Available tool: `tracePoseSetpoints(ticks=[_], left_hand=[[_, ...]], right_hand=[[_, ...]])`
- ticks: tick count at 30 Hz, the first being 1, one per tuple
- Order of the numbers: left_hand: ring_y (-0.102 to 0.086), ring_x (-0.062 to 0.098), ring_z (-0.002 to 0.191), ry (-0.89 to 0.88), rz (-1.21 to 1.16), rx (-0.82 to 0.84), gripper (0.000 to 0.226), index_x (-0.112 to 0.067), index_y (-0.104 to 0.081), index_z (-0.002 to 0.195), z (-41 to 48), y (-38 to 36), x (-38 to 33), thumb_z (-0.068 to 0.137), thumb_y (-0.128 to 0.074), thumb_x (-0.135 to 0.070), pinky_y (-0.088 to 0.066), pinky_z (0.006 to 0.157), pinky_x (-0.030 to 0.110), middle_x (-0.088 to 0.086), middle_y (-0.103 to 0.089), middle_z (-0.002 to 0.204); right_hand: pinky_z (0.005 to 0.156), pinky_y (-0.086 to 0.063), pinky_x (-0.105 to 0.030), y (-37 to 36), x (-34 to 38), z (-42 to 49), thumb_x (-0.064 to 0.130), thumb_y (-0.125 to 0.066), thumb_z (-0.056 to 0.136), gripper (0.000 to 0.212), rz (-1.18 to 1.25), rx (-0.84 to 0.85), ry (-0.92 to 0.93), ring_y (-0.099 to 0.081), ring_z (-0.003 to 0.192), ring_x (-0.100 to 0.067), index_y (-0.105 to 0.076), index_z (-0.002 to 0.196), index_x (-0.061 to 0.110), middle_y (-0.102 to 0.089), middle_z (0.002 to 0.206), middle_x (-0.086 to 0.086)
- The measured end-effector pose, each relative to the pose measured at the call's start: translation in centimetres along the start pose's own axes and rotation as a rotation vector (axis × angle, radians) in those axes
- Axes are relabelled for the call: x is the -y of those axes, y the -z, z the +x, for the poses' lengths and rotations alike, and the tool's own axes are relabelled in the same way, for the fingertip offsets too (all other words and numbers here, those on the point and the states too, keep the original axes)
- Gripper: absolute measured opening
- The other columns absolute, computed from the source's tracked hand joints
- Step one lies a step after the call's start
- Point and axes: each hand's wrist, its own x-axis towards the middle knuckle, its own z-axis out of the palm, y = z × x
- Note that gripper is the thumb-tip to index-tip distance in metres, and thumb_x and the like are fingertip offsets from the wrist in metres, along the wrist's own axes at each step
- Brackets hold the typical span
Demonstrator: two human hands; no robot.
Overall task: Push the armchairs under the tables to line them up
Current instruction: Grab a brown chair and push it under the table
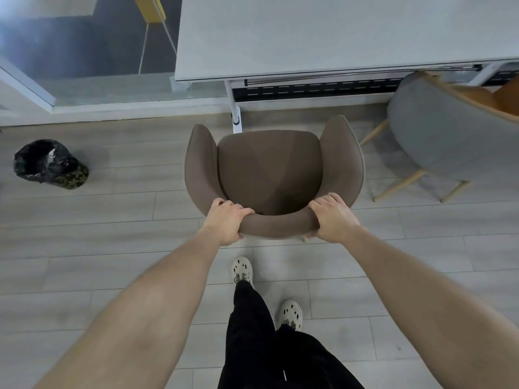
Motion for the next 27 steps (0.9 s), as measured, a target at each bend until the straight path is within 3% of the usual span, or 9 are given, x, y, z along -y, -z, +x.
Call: tracePoseSetpoints(ticks=[10,27], left_hand=[[-0.061,0.02,0.124,0.004,0.003,-0.009,0.075,-0.049,-0.053,0.144,3.1,1.5,1.2,0.076,-0.085,-0.052,-0.034,0.113,0.046,-0.015,-0.07,0.132],[-0.06,0.019,0.125,0.018,-0.001,-0.051,0.073,-0.049,-0.054,0.141,6.2,2.8,2.1,0.075,-0.085,-0.055,-0.032,0.115,0.045,-0.015,-0.07,0.128]], right_hand=[[0.126,-0.024,-0.044,1.1,-1.8,3.0,0.056,-0.082,0.079,0.07,0.022,0.063,-0.022,-0.052,0.129,-0.027,-0.056,0.133,0.02,-0.061,0.129,-0.001],[0.125,-0.024,-0.044,2.0,-3.4,5.8,0.061,-0.08,0.078,0.071,0.028,0.028,-0.037,-0.053,0.126,-0.029,-0.057,0.131,0.02,-0.061,0.126,-0.001]])
